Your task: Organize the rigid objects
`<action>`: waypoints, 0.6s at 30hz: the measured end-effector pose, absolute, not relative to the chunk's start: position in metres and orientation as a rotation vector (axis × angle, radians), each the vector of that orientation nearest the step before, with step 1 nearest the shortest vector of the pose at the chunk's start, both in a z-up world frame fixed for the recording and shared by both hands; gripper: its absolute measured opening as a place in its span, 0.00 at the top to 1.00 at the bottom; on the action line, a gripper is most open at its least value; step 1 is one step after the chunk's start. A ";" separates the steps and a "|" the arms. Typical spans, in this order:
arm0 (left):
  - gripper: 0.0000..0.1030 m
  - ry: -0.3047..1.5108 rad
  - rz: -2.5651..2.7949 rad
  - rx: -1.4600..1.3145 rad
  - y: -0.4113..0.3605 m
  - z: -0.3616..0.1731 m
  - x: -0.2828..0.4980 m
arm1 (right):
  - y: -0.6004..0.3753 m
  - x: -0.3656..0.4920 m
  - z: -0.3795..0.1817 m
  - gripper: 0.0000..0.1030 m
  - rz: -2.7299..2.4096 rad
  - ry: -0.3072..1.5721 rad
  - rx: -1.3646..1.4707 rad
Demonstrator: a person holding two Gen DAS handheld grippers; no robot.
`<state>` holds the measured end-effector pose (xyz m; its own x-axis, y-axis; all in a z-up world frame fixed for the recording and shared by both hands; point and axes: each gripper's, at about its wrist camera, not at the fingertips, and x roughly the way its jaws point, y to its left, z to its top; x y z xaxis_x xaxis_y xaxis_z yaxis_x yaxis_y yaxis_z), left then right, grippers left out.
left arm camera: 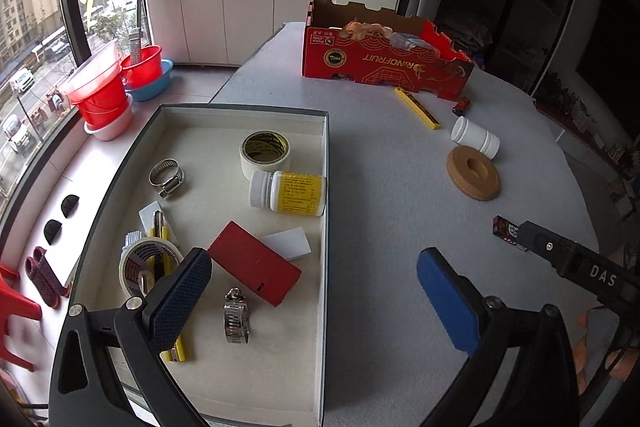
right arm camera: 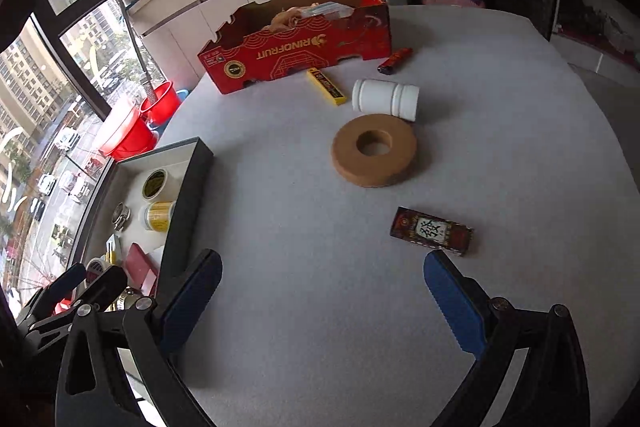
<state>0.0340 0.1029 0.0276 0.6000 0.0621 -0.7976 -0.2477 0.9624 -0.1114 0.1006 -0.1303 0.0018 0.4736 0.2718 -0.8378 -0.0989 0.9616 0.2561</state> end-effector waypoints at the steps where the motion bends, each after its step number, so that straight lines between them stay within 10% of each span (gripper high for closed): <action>1: 0.00 0.912 0.173 -0.215 0.095 0.029 0.038 | -0.143 0.104 -0.005 0.01 0.172 1.071 0.208; 18: 0.00 0.900 0.232 -0.213 0.069 0.055 0.103 | -0.113 0.145 -0.054 0.05 0.001 1.071 0.058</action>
